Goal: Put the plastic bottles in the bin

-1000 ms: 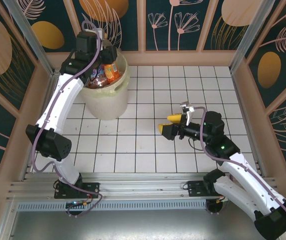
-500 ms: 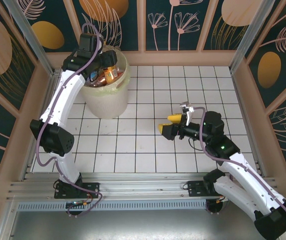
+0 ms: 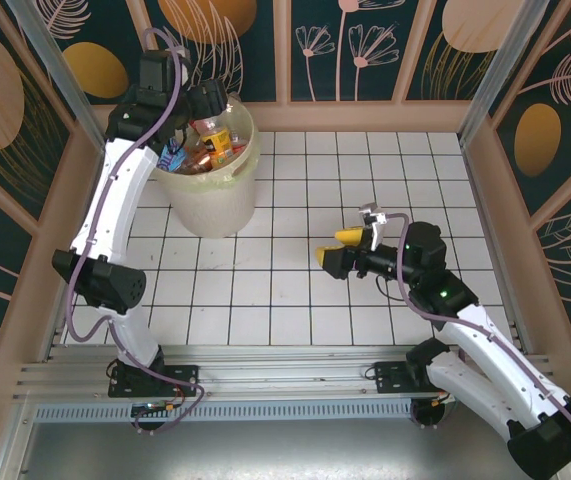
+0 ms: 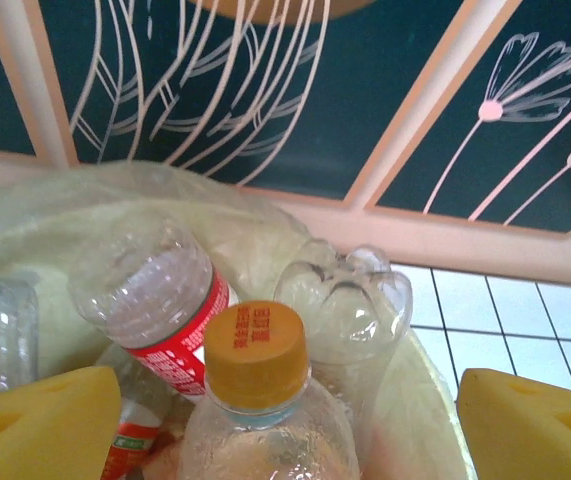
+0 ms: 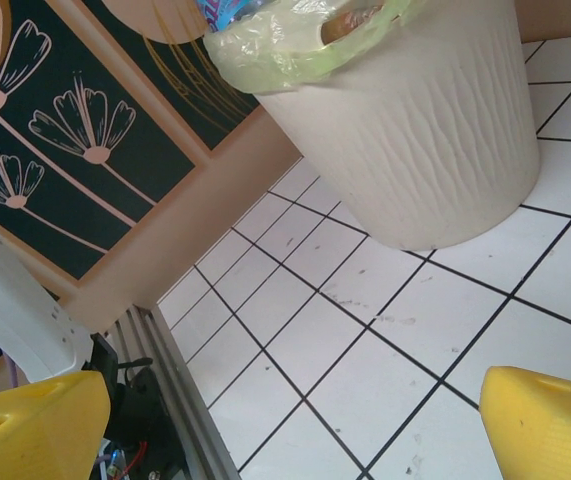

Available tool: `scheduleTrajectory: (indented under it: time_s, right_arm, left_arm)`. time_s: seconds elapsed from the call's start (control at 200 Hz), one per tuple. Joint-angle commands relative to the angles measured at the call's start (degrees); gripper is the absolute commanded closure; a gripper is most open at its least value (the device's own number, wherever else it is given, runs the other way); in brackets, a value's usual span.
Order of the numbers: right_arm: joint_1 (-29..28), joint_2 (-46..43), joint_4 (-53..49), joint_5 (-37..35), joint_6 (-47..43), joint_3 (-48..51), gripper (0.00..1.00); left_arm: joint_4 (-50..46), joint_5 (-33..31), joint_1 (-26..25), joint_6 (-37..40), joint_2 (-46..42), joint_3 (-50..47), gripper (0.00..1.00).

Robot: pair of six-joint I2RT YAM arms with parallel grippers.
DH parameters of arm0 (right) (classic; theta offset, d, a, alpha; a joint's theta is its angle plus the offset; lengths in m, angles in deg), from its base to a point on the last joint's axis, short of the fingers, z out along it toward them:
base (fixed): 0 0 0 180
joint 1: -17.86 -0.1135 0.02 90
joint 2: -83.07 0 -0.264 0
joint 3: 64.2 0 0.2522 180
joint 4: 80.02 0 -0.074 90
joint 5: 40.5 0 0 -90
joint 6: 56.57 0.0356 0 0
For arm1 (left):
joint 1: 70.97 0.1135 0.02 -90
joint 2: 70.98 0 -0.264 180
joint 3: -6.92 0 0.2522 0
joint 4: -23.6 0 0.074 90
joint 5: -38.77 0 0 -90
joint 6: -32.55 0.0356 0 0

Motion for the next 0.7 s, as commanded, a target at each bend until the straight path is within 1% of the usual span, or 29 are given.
scheduleTrajectory:
  time_s: [0.0, 0.13, 0.265, 0.395, 0.51, 0.681, 0.696]
  right_arm:
    - [-0.3, -1.1, 0.2, -0.6, -0.9, 0.5, 0.04]
    - [-0.3, -1.0, 0.7, -0.4, -0.6, 0.5, 0.04]
    - [-0.3, -1.6, -0.2, -0.8, -0.6, 0.5, 0.04]
    - [-0.2, -2.3, -1.1, -1.7, -0.9, 0.4, 0.04]
    - [-0.2, -1.9, -0.8, -1.6, -0.9, 0.4, 0.04]
    - [-0.2, -1.5, -0.2, -1.6, -0.8, 0.5, 0.04]
    - [-0.2, -1.4, -0.2, -1.6, -0.8, 0.5, 0.04]
  left_arm:
    - [-1.2, -2.6, 0.6, 2.9, -0.5, 1.2, 0.14]
    - [-1.9, -2.0, 1.7, 4.0, 2.5, 3.1, 0.16]
    - [-2.1, -4.9, 1.7, 5.8, 4.2, 3.3, 0.18]
    - [-2.4, -6.1, 1.6, 6.8, 4.0, 2.2, 0.19]
    - [-3.9, -9.6, 1.7, 7.2, 4.3, 2.7, 0.21]
    - [-5.4, -16.5, 1.8, 7.8, 2.7, 2.4, 0.26]
    - [-6.8, -17.0, 1.8, 7.8, 2.6, 2.5, 0.26]
